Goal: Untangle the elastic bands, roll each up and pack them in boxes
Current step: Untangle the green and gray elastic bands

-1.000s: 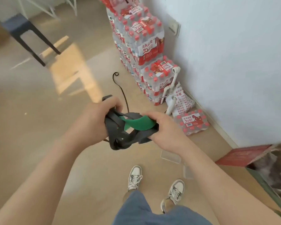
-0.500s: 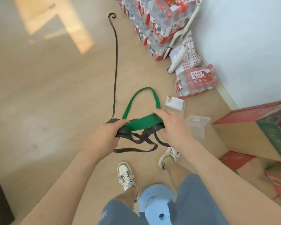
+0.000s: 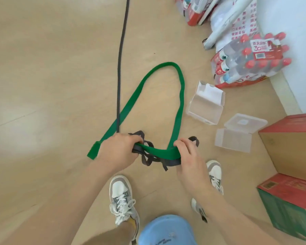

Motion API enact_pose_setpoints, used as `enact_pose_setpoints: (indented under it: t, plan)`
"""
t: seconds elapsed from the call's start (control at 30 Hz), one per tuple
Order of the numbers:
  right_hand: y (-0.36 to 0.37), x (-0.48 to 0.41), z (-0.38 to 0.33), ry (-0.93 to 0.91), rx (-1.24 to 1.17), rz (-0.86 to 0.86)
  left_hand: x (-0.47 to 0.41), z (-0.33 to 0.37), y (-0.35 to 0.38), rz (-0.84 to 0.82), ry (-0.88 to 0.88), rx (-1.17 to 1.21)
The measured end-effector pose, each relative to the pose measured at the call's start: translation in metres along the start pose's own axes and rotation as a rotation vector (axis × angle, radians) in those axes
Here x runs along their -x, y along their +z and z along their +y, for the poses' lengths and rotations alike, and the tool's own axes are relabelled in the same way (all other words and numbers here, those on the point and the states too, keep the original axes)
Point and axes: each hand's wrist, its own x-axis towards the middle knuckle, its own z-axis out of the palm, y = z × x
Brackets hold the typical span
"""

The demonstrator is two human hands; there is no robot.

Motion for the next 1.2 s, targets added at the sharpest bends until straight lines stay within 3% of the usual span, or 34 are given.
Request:
enact_pose_setpoints:
  t: [0.2,0.37,0.47,0.57,0.73,1.03,1.2]
  plan:
    - [0.065,-0.051,0.043,-0.089,0.296,-0.321,-0.067,-0.018,0.036,-0.339,0.084,-0.066]
    - [0.095,-0.082,0.063,-0.174,0.208,-0.420,-0.096,-0.018,0.034,-0.423,0.105,-0.215]
    - [0.087,-0.105,0.054,-0.202,0.194,-0.496,-0.091,-0.005,0.011,-0.346,0.062,-0.234]
    - [0.059,-0.112,0.034,-0.244,0.199,-0.501,-0.077,0.014,-0.016,-0.144,0.057,-0.361]
    - [-0.015,-0.085,0.017,-0.214,0.222,-0.441,-0.019,0.045,-0.050,-0.008,0.041,-0.259]
    - [-0.086,0.024,0.027,-0.207,-0.011,-0.116,0.070,0.115,-0.055,0.386,0.151,0.053]
    - [-0.115,0.036,0.028,-0.134,-0.162,-0.311,0.094,0.140,-0.065,0.630,0.181,-0.018]
